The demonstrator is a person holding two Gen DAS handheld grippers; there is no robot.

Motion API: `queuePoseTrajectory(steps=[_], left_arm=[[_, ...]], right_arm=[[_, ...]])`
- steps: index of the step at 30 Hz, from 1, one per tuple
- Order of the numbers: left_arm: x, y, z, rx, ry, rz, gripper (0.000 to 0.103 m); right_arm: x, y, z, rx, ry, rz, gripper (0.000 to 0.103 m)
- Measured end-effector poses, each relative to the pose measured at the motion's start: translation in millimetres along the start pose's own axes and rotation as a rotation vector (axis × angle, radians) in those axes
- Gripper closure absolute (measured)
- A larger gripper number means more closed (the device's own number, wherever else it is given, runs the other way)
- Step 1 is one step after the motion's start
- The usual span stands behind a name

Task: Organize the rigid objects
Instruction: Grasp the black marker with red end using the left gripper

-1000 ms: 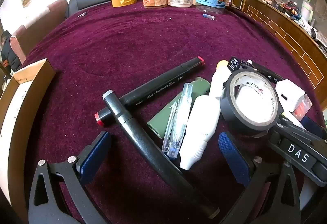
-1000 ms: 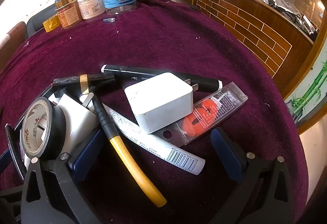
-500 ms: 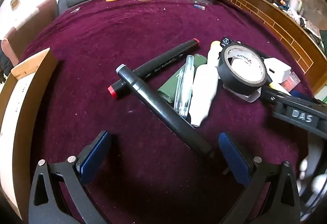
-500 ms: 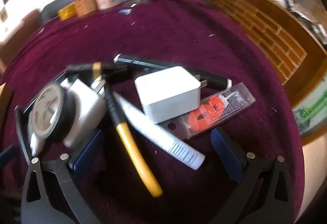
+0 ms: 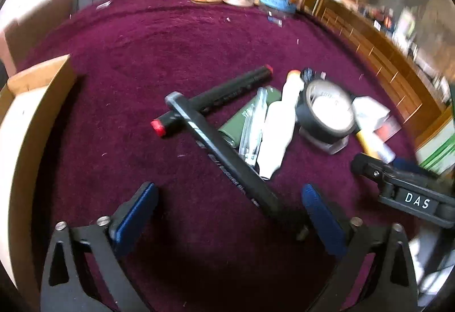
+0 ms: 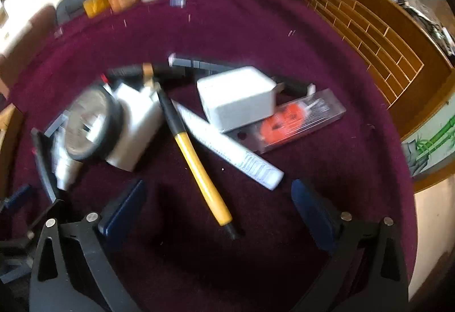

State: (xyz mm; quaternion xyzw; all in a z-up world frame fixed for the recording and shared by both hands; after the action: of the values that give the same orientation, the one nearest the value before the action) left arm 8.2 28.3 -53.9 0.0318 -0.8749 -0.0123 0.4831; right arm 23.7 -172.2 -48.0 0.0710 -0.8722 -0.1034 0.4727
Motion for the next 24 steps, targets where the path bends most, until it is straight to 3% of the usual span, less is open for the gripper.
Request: queuePoseTrajectory(steps=[2, 4, 6, 7, 9, 11, 15, 18, 20, 24], left_arm=[[35.0, 21.8, -15.9, 0.026, -0.115, -0.041, 0.009], [81.3, 42.3, -32.3, 0.071, -0.275, -0.048, 0.008], [131.5, 61.5, -41.7, 0.147, -0.469, 0.047, 0.001], [150.0, 70.5, -41.1, 0.187, -0.559, 0.120, 0.001], [138.6, 67.9, -36.3, 0.148, -0.471, 0.149, 0.001], [108.0, 61.4, -23.1, 0.086, -0.313, 0.135, 0.001], [71.4, 70.7, -7.1, 0.105, -0.210, 0.054, 0.001], [56.9, 67.0, 2.4, 0.131, -0.147, 0.036, 0.001], [39.9, 52.4, 3.4, 0.129, -0.099, 0.033, 0.001], [17.6, 14.5, -7.0, 0.060, -0.090, -0.021, 0.001]], right_arm=[[45.7, 5.1, -15.9, 0.040, -0.162, 0.050, 0.002], [104.3, 19.3, -31.5, 0.092, -0.417, 0.051, 0.002], [139.5, 32.7, -34.8, 0.116, -0.609, -0.061, 0.000], [138.8, 36.8, -35.5, 0.103, -0.614, -0.126, 0.000], [116.2, 31.7, -33.6, 0.056, -0.498, -0.118, 0.000], [101.6, 24.0, -28.3, 0.016, -0.479, -0.077, 0.000], [73.0, 11.5, -28.1, -0.027, -0.399, -0.060, 0.000], [66.9, -13.3, -27.1, -0.029, -0.405, -0.032, 0.000], [55.0, -23.5, -30.3, -0.051, -0.396, -0.030, 0.001], [31.9, -32.9, -25.4, -0.088, -0.380, -0.047, 0.002]])
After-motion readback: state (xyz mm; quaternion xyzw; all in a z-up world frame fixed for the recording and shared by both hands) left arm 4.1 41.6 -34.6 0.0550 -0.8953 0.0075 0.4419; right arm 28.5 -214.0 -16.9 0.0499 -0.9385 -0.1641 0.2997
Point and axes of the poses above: each gripper's, at about its wrist camera, not at the fingertips, and x roughly against the way its jaws point, y to its left, z to its underside, the point moved 9 cm from there along -x, roughly the way its jaws point, and after that the axes turned 15 degrees about -z, right-handed, at the moved point
